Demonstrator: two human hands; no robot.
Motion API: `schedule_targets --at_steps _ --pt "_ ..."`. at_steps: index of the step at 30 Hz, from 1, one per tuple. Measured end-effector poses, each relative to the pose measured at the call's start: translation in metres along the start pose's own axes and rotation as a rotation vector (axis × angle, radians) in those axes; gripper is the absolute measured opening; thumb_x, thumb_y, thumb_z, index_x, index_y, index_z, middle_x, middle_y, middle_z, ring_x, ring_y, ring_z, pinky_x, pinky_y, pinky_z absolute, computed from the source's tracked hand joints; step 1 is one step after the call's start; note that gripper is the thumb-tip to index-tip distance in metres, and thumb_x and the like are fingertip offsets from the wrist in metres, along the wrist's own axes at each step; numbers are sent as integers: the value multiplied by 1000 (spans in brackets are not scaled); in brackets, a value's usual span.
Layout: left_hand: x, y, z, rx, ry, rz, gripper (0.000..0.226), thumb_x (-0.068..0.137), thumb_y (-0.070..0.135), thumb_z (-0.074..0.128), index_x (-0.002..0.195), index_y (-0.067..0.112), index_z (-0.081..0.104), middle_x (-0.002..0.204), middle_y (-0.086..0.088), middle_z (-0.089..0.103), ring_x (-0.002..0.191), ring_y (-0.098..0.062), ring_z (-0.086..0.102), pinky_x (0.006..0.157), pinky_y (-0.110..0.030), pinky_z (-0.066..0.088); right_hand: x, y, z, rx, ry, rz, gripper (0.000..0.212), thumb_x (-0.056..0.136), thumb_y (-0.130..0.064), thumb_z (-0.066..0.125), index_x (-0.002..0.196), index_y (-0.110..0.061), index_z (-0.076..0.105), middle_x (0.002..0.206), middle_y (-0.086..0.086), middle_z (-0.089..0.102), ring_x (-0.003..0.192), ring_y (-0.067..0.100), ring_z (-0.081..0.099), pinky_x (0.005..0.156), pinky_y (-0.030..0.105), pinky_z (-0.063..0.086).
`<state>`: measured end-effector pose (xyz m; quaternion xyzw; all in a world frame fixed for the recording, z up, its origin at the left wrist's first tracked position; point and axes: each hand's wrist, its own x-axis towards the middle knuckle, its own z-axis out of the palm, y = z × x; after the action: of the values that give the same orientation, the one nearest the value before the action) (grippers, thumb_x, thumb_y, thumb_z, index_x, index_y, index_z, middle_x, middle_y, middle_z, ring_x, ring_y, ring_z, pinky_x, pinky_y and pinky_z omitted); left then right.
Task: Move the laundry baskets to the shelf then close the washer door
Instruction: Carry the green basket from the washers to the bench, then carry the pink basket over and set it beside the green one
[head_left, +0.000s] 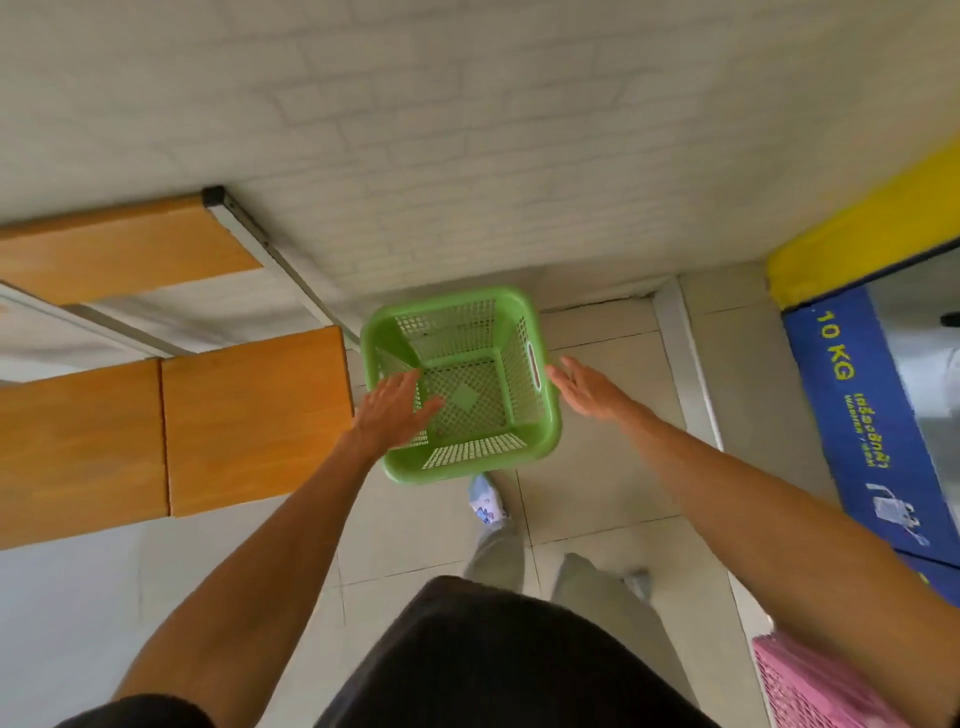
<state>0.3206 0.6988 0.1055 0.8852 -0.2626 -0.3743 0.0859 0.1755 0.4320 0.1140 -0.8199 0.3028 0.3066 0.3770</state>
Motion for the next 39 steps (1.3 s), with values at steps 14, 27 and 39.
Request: schedule_targets --at_steps 14,27,39 --pt "-107 304 29 584 -7 665 80 93 67 34 154 15 27 157 -13 33 143 -31 33 116 -45 27 -295 238 -11 89 453 390 83 90 -73 19 149 -17 31 153 13 38 140 34 36 113 53 29" --pt "-323 546 274 757 -121 1240 79 90 64 49 149 13 35 151 -14 42 139 -33 38 113 -48 31 -633 460 191 345 664 791 104 68 -92 -1 145 -30 32 151 12 37 137 41 36 106 68 31" --pt "-373 653 428 996 -258 1371 86 83 75 44 147 19 35 150 -10 43 139 -33 39 108 -55 33 -677 627 288 678 670 944 105 66 -96 8 153 -38 -4 165 6 5 140 43 34 106 69 31"
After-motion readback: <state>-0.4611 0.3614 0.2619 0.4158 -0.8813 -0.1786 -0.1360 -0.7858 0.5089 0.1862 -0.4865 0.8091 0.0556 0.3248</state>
